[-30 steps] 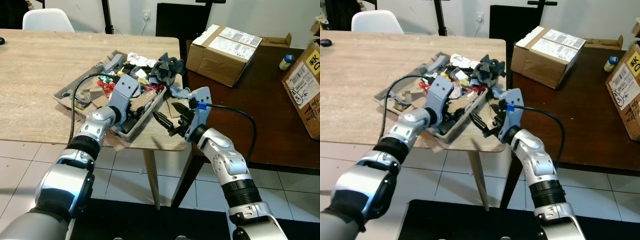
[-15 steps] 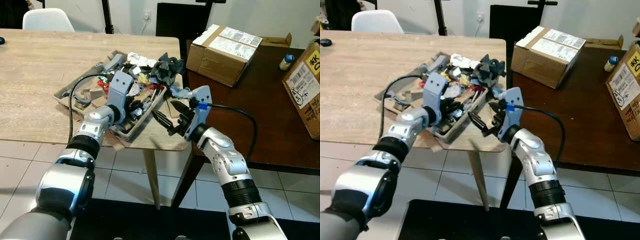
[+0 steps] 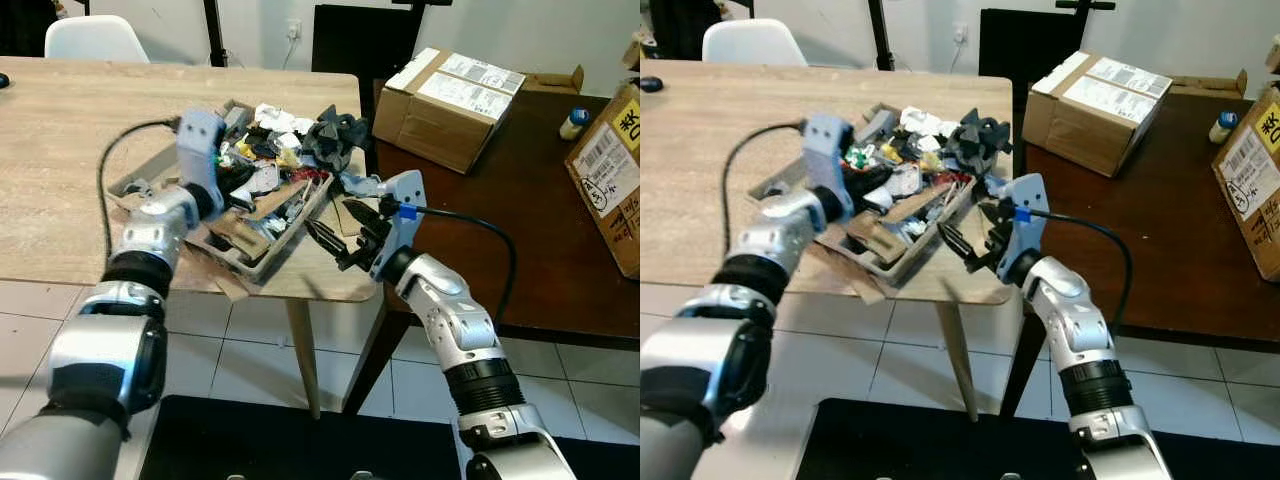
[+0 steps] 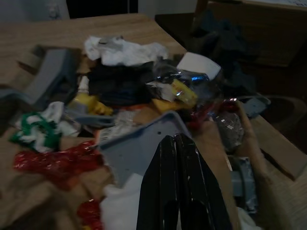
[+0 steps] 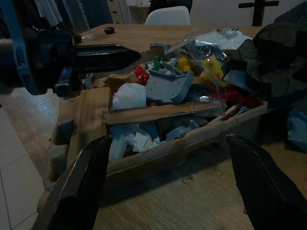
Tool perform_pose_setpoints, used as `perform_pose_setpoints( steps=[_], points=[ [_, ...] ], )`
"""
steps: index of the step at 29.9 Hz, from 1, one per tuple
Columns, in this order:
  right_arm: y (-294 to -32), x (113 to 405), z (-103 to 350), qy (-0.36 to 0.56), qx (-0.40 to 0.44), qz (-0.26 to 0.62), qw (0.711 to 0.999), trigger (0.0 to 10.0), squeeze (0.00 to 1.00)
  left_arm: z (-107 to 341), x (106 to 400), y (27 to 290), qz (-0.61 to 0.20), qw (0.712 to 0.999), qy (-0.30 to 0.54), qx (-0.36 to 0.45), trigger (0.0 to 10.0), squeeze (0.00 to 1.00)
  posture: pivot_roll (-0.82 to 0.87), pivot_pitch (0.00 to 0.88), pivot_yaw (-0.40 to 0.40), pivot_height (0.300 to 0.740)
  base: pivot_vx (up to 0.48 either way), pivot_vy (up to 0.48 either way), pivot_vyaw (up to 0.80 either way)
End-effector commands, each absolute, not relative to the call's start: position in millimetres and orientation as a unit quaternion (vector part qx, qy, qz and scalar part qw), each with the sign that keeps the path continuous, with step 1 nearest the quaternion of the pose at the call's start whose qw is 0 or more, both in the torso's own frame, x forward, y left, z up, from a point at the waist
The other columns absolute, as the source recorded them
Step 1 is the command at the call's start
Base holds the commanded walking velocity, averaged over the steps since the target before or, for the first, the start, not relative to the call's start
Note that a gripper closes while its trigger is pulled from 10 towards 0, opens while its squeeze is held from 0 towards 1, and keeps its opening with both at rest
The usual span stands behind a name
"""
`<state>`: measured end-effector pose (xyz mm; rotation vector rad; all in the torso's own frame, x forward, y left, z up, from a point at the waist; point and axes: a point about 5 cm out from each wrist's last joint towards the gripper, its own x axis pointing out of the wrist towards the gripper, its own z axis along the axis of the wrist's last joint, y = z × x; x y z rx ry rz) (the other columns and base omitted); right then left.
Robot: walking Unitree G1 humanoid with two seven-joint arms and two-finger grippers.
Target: Picking trash to rubbish bin
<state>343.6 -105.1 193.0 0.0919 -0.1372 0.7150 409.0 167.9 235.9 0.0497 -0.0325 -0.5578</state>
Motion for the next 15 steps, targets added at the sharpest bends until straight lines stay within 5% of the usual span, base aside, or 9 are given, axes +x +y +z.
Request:
perform_pose_setpoints(
  steps=[1,4,5,6,7,9,10,15],
  points=[
    [-104.9,342.7,190.4,-0.066,0.041,0.351,0.933,10.0,0.00,232.2,407.9,171.3,-0.278,0.960,-0.005,0.036,0.0,0.00,0.11,0.159,0.001,0.740,0.000,0.000,0.00],
    [-102.7,342.8,190.1,-0.066,0.042,0.353,0.932,10.0,0.00,224.5,406.5,169.9,-0.282,0.959,0.004,0.044,0.0,0.00,0.11,0.158,0.001,0.740,0.000,0.000,0.00],
    [-101.8,342.8,190.2,-0.066,0.042,0.353,0.932,10.0,0.00,220.8,405.6,168.0,-0.286,0.957,0.007,0.048,6.9,0.00,0.10,0.158,0.002,0.740,0.000,0.000,0.00],
    [-101.3,342.9,190.5,-0.067,0.043,0.354,0.932,10.0,0.00,218.0,404.7,166.0,-0.293,0.955,0.009,0.050,10.0,0.07,0.10,0.158,0.002,0.740,0.000,0.000,0.00],
    [-101.4,342.9,190.6,-0.067,0.043,0.354,0.932,10.0,0.00,216.7,404.3,164.3,-0.296,0.954,0.008,0.050,10.0,0.81,0.10,0.157,0.003,0.740,0.000,0.000,0.00],
    [-101.6,343.0,190.5,-0.067,0.042,0.354,0.932,10.0,0.00,216.2,404.2,163.5,-0.297,0.954,0.007,0.049,10.0,0.81,0.10,0.157,0.002,0.740,0.000,0.000,0.00],
    [-102.0,342.9,190.2,-0.067,0.042,0.353,0.932,10.0,0.00,214.1,403.9,161.7,-0.300,0.952,0.010,0.058,10.0,1.00,0.10,0.157,0.001,0.740,0.000,0.000,0.00],
    [-102.8,342.6,188.9,-0.065,0.042,0.353,0.933,10.0,0.00,205.1,403.3,152.4,-0.306,0.948,0.025,0.081,10.0,1.00,0.11,0.156,-0.001,0.740,0.000,0.000,0.00]
  ],
)
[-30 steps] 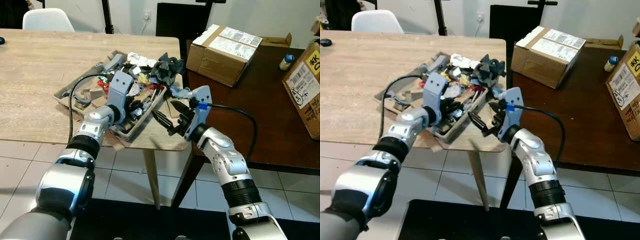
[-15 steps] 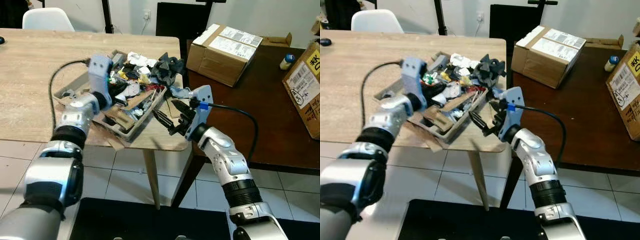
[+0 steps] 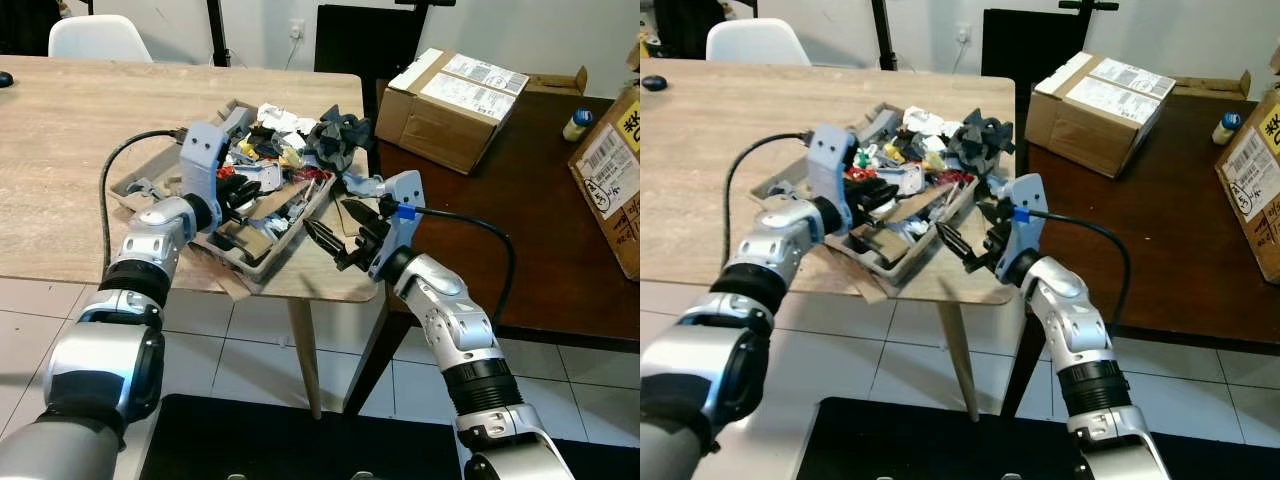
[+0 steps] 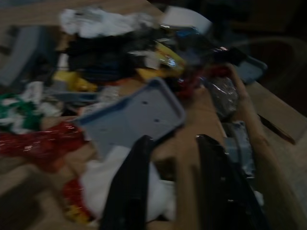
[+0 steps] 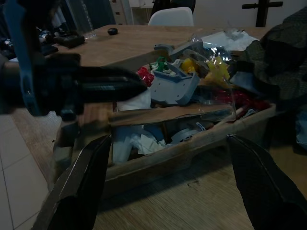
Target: Picking trash to rubbish bin
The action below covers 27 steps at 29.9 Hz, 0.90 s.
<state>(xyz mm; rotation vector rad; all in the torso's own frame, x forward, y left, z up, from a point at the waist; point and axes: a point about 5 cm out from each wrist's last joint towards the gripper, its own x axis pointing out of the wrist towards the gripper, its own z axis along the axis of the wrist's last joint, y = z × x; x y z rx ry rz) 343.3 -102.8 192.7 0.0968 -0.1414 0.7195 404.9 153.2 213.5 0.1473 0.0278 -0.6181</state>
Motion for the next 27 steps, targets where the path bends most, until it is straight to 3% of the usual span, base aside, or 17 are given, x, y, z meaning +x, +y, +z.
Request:
perform_pose_setpoints(
  steps=[1,3,4,5,6,7,8,9,10,25,26,27],
  points=[
    [-102.8,342.6,188.7,-0.064,0.042,0.353,0.932,10.0,0.00,204.0,403.5,151.2,-0.303,0.949,0.026,0.084,10.0,1.00,0.11,0.156,-0.001,0.740,0.000,0.000,0.00],
    [-101.2,342.8,188.7,-0.064,0.042,0.353,0.932,10.0,0.00,200.5,406.4,146.5,-0.268,0.960,0.027,0.077,10.0,1.00,0.10,0.157,-0.001,0.740,0.000,0.000,0.00],
    [-100.5,342.7,188.8,-0.064,0.042,0.354,0.932,10.0,0.00,199.5,407.2,144.5,-0.258,0.963,0.027,0.071,10.0,0.76,0.10,0.157,-0.001,0.740,0.000,0.000,0.00],
    [-99.9,342.8,189.0,-0.065,0.043,0.354,0.932,10.0,0.00,198.9,407.8,142.4,-0.251,0.965,0.027,0.069,10.0,0.36,0.10,0.159,0.002,0.740,0.000,0.000,0.00],
    [-99.7,342.7,189.3,-0.065,0.043,0.354,0.932,10.0,0.00,199.1,408.2,140.8,-0.250,0.966,0.026,0.066,10.0,0.28,0.09,0.162,0.005,0.740,0.000,0.000,0.00],
    [-99.5,342.7,189.5,-0.066,0.043,0.354,0.932,10.0,0.00,199.2,408.4,139.9,-0.249,0.966,0.026,0.064,10.0,0.28,0.09,0.162,0.005,0.740,0.000,0.000,0.00],
    [-99.6,342.5,189.3,-0.066,0.044,0.353,0.932,10.0,0.00,199.4,408.7,138.3,-0.250,0.966,0.027,0.060,10.0,0.22,0.09,0.162,0.005,0.740,0.000,0.000,0.00],
    [-99.7,342.4,189.2,-0.065,0.044,0.353,0.932,10.0,0.00,199.5,408.9,137.4,-0.251,0.966,0.028,0.058,10.0,0.22,0.09,0.162,0.005,0.740,0.000,0.000,0.00],
    [-99.7,342.2,189.1,-0.066,0.045,0.352,0.933,10.0,0.00,199.9,409.3,137.0,-0.249,0.966,0.029,0.059,10.0,1.00,0.09,0.164,0.009,0.740,0.000,0.000,0.00],
    [-101.7,340.3,187.4,-0.065,0.046,0.347,0.934,10.0,0.00,201.1,411.9,138.7,-0.232,0.971,0.040,0.029,10.0,1.00,0.08,0.168,0.018,0.740,0.000,0.000,0.00],
    [-101.8,340.3,187.4,-0.065,0.045,0.347,0.935,10.0,0.00,200.4,411.4,137.1,-0.240,0.969,0.041,0.031,10.0,0.12,0.08,0.168,0.018,0.740,0.000,0.000,0.00],
    [-101.9,340.4,187.3,-0.065,0.045,0.347,0.935,10.0,0.00,199.7,410.8,135.2,-0.249,0.967,0.041,0.033,10.0,0.12,0.08,0.168,0.018,0.740,0.000,0.000,0.00]
  ],
)
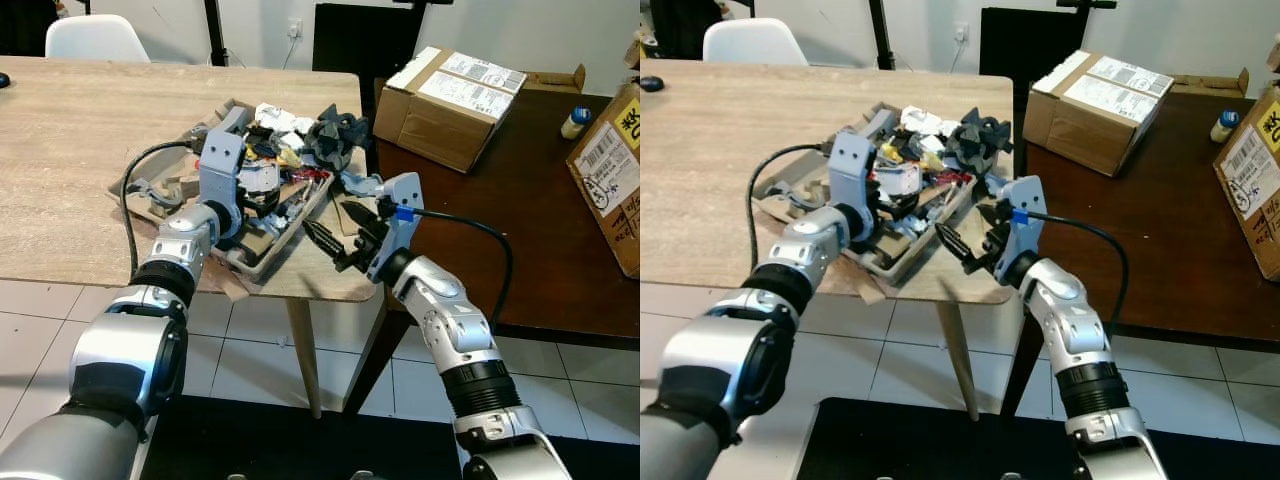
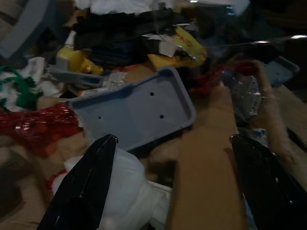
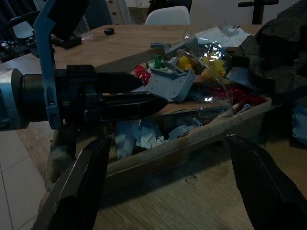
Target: Picking trash to rubbish bin
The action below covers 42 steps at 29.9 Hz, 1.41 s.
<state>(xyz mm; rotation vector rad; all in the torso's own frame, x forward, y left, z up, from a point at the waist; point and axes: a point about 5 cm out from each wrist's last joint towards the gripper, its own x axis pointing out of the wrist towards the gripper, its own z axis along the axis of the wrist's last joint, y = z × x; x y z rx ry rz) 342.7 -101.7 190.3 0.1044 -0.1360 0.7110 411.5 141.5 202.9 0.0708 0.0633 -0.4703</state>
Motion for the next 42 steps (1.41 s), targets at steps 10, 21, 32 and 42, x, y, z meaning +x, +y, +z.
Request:
perform_pose_setpoints(
  steps=[10,21,32,42],
  points=[
    [-101.4,340.3,188.2,-0.066,0.043,0.348,0.934,10.0,0.00,204.2,408.7,125.2,-0.290,0.957,0.012,0.027,10.0,0.00,0.08,0.159,0.017,0.740,0.000,0.000,0.00],
    [-101.4,339.1,187.3,-0.065,0.042,0.349,0.934,10.0,0.00,186.4,407.3,133.7,-0.260,0.954,0.060,0.139,10.0,0.00,0.08,0.156,0.021,0.740,0.000,0.000,0.00],
    [-101.8,340.0,188.0,-0.066,0.042,0.348,0.934,10.0,0.00,192.5,410.5,143.2,-0.218,0.966,0.053,0.128,0.0,0.00,0.09,0.155,0.020,0.740,0.000,0.000,0.00],
    [-103.2,341.1,187.4,-0.064,0.041,0.343,0.936,10.0,0.00,192.6,410.2,141.9,-0.224,0.966,0.050,0.118,0.0,0.00,0.09,0.156,0.021,0.740,0.000,0.000,0.00]
  ],
)
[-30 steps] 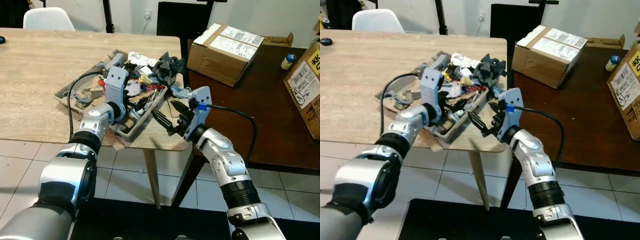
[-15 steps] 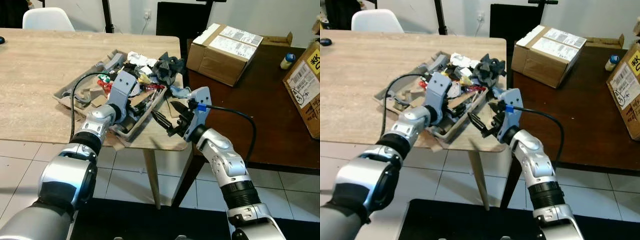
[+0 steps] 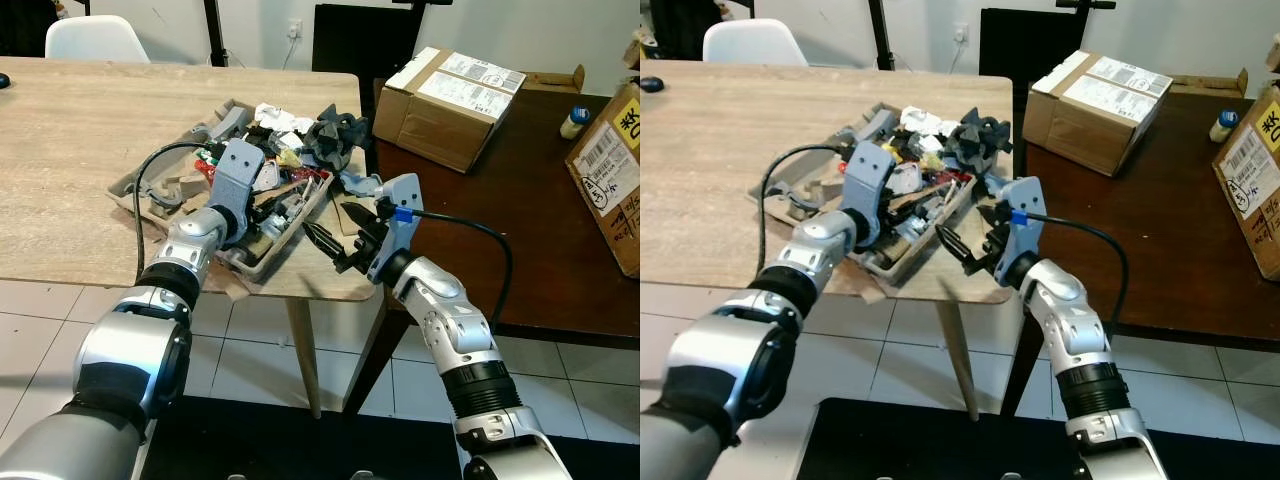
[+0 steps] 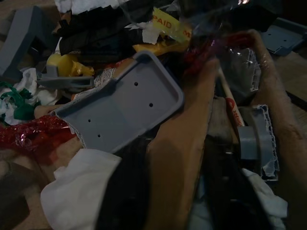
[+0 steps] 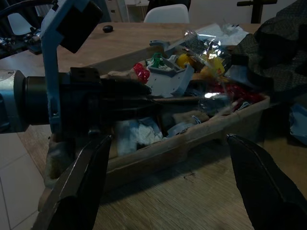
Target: Picking trash to rubbish bin
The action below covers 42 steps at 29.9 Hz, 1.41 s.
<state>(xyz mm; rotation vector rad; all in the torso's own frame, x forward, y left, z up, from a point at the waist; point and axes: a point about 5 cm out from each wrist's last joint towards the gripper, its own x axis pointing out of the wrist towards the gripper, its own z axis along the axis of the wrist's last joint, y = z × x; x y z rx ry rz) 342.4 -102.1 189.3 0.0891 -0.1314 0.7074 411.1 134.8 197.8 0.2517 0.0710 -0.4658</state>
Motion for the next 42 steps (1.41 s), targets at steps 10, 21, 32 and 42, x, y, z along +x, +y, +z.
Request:
perform_pose_setpoints(
  steps=[10,21,32,42],
  points=[
    [-107.7,344.1,186.0,-0.059,0.039,0.329,0.942,10.0,0.00,193.8,409.7,142.7,-0.222,0.969,0.035,0.101,0.0,0.00,0.08,0.152,0.023,0.740,0.000,0.000,0.00],
    [-111.7,348.6,191.3,-0.068,0.035,0.320,0.944,10.0,0.00,226.0,408.3,160.1,-0.273,0.960,-0.044,0.038,0.0,0.00,0.09,0.119,0.026,0.740,0.000,0.000,0.00],
    [-110.5,350.7,194.5,-0.079,0.039,0.321,0.943,10.0,0.00,256.8,394.4,165.1,-0.416,0.891,-0.134,-0.125,0.0,0.00,0.10,0.086,0.016,0.740,0.000,0.000,0.00],
    [-111.5,356.0,199.5,-0.088,0.037,0.320,0.943,10.0,0.00,269.5,393.8,177.9,-0.403,0.884,-0.175,-0.160,0.0,0.00,0.11,0.061,0.008,0.740,0.000,0.000,0.00]
  ],
)
